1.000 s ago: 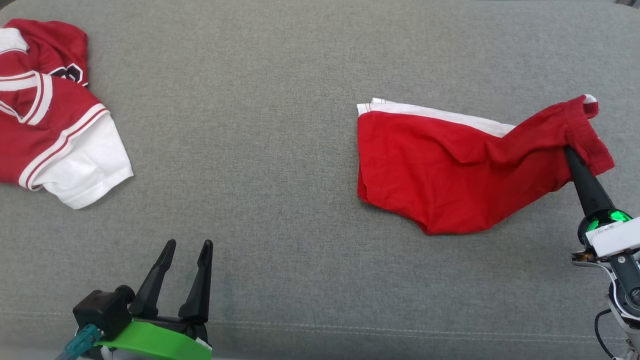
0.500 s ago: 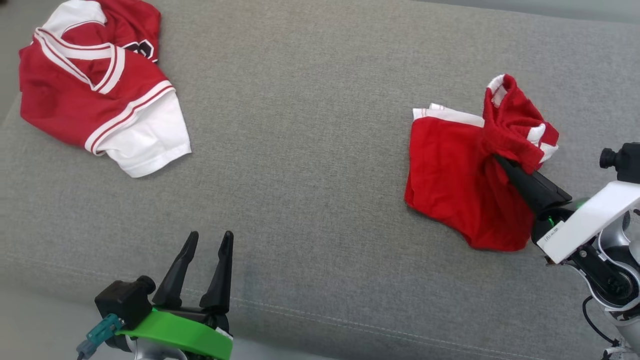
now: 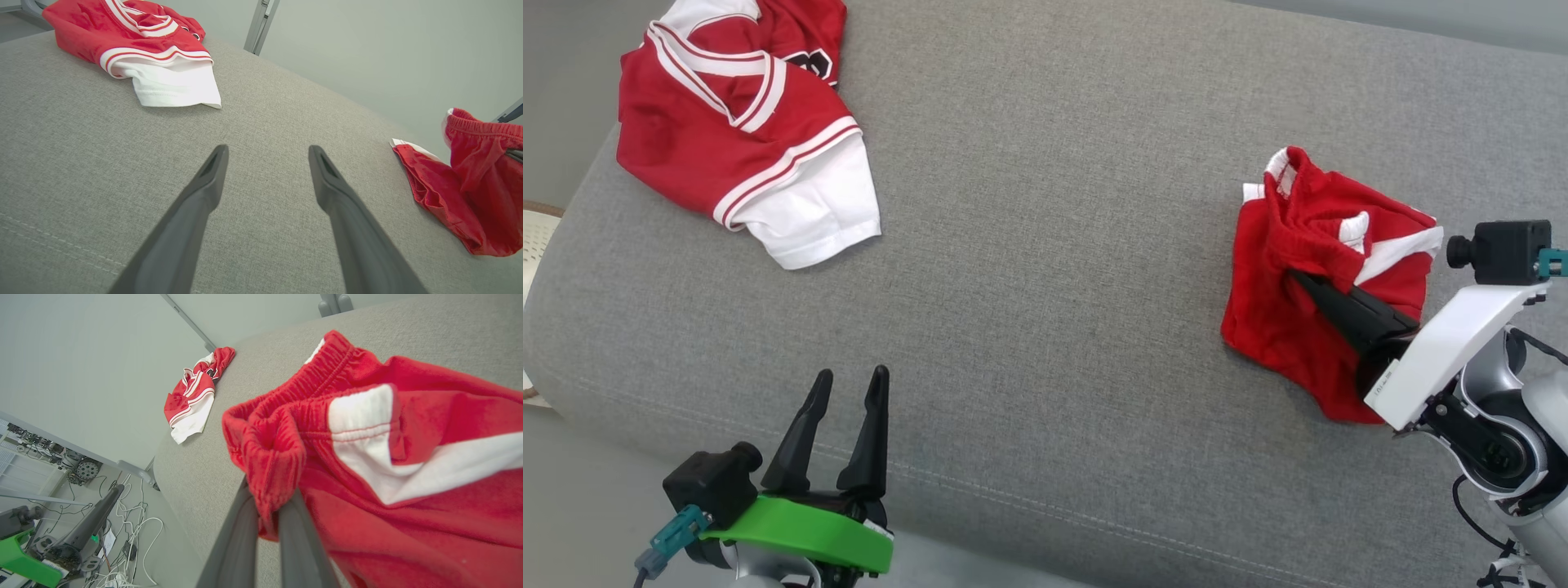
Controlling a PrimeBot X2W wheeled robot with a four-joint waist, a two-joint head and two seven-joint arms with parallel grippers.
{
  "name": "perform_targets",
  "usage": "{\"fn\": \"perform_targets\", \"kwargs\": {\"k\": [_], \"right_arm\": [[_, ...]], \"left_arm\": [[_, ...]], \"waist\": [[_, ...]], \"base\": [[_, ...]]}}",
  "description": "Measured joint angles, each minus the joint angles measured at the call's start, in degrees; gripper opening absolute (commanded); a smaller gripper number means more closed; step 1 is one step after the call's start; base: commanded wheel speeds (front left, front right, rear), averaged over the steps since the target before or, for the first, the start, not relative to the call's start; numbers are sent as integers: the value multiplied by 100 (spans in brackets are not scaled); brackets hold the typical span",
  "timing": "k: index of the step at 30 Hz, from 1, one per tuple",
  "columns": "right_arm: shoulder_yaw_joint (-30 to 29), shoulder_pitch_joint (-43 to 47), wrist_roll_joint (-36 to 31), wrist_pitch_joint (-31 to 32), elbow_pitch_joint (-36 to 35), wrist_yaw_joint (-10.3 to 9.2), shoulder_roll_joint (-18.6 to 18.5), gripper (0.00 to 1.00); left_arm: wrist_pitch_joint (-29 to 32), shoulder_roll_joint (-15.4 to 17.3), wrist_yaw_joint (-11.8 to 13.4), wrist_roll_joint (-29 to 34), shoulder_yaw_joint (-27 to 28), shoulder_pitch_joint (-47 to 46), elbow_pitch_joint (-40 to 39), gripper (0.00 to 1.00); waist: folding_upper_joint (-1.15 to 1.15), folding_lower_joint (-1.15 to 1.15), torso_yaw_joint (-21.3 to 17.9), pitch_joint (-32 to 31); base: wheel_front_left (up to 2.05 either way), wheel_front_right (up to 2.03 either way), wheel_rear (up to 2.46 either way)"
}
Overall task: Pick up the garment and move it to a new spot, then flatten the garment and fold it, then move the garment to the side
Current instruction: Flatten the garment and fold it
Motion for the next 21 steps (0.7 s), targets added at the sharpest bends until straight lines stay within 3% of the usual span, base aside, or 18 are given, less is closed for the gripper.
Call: {"fn": "perform_targets", "kwargs": {"k": [1, 3, 4, 5, 13, 21], "right_arm": [[32, -20, -18, 52, -7, -42, 0, 10], [74, -26, -22, 116, -15, -48, 2, 40], [76, -26, -22, 142, -22, -98, 2, 93], [86, -27, -26, 145, -24, -121, 2, 100], [233, -73, -116, 244, -36, -164, 94, 100], [231, -135, -154, 4, -111, -163, 411, 100]], "left_arm": [[0, -11, -19, 0, 36, 1, 1, 100], [0, -16, -24, 1, 64, -1, 23, 100], [0, -22, -25, 1, 59, -1, 42, 100], [0, -29, -25, 1, 65, 0, 56, 100], [0, -30, -77, 46, 122, 0, 145, 100], [0, -29, -103, 214, 169, 1, 164, 100]], "waist": [[0, 0, -6, 0], [0, 0, -28, 4], [0, 0, -34, 4], [0, 0, -42, 3], [0, 0, -208, -62], [0, 0, -441, -202]], "base": [[0, 0, 0], [0, 0, 0], [0, 0, 0], [0, 0, 0], [0, 0, 0], [0, 0, 0]]}}
